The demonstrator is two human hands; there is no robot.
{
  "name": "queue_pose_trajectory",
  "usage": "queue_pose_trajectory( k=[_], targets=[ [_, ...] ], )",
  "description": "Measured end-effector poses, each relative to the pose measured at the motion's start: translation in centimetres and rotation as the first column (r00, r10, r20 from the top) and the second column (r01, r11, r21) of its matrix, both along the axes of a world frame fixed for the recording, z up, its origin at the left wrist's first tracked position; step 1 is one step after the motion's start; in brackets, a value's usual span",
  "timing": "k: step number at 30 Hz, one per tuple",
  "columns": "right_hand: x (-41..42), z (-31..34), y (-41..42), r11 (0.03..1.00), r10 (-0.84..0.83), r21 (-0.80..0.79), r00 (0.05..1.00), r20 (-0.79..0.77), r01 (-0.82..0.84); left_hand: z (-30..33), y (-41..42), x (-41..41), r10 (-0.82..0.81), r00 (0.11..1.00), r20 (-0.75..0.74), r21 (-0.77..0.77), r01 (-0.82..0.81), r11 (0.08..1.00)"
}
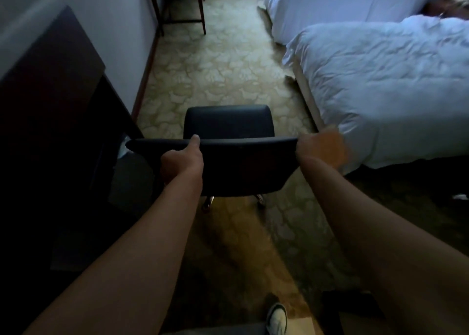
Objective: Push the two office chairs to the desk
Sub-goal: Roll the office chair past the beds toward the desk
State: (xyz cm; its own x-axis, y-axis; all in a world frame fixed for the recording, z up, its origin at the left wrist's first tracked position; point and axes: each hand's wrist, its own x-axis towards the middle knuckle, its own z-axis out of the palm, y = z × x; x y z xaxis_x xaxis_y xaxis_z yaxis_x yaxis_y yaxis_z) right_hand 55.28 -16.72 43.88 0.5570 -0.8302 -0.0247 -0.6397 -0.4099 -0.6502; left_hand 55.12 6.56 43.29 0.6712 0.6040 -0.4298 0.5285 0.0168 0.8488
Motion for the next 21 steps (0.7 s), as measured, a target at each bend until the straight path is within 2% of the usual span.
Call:
queue_pose_trajectory(
  k=[1, 2, 3, 4, 6, 8, 9, 11, 13, 15, 19, 21],
  targets=[
    [2.0, 0.4, -0.2, 0.980, 0.076, -0.183, 0.997, -0.030, -0.081, 0.6, -0.1, 2.1, -0.017, 0.999, 0.027, 0.103, 0.014, 0.995],
    [4.3, 0.8, -0.6, 0.942, 0.165, -0.287, 0.984, -0.062, -0.176, 1.3, -0.1, 4.5, -0.067, 0.997, 0.049, 0.253, 0.052, 0.966],
    [6.3, 1.4, -1.1, 0.908, 0.260, -0.316, 0.961, -0.094, -0.276, 2.2, 0.1, 6.4, -0.147, 0.988, 0.053, 0.432, 0.110, 0.895],
    [8.6, 2.1, -1.6, 0.882, 0.344, -0.303, 0.933, -0.107, -0.360, 3.3, 0.4, 8.5, -0.235, 0.971, 0.041, 0.591, 0.166, 0.789],
    [13.2, 2.8, -2.6, 0.824, 0.482, -0.260, 0.864, -0.145, -0.503, 5.1, 0.6, 12.6, -0.410, 0.912, 0.020, 0.802, 0.230, 0.551],
    [16.5, 2.8, -2.7, 0.737, 0.602, -0.180, 0.754, -0.262, -0.651, 5.7, 0.3, 16.5, -0.547, 0.835, -0.053, 0.909, 0.267, 0.321],
    [17.7, 2.3, -2.6, 0.702, 0.644, -0.171, 0.719, -0.263, -0.691, 5.7, 0.0, 18.5, -0.596, 0.799, -0.075, 0.913, 0.296, 0.282],
    [18.5, 1.0, -2.9, 0.714, 0.649, -0.273, 0.755, -0.089, -0.645, 4.8, -0.8, 21.4, -0.665, 0.743, -0.076, 0.886, 0.356, 0.296],
    [18.7, 0.6, -3.1, 0.757, 0.598, -0.323, 0.802, -0.011, -0.568, 3.5, -0.4, 21.6, -0.645, 0.763, 0.040, 0.903, 0.248, 0.350],
    [20.6, 0.4, -4.2, 0.747, 0.616, -0.289, 0.787, -0.037, -0.599, 2.6, -0.6, 21.7, -0.612, 0.782, 0.118, 0.915, 0.154, 0.373],
    [25.6, 1.3, -5.8, 0.710, 0.670, -0.193, 0.734, -0.111, -0.678, 3.0, -2.3, 25.7, -0.610, 0.792, 0.023, 0.909, 0.237, 0.342],
    [28.0, 1.5, -6.4, 0.675, 0.694, -0.170, 0.696, -0.186, -0.718, 3.0, -2.9, 27.8, -0.605, 0.796, 0.018, 0.899, 0.252, 0.359]
  ],
)
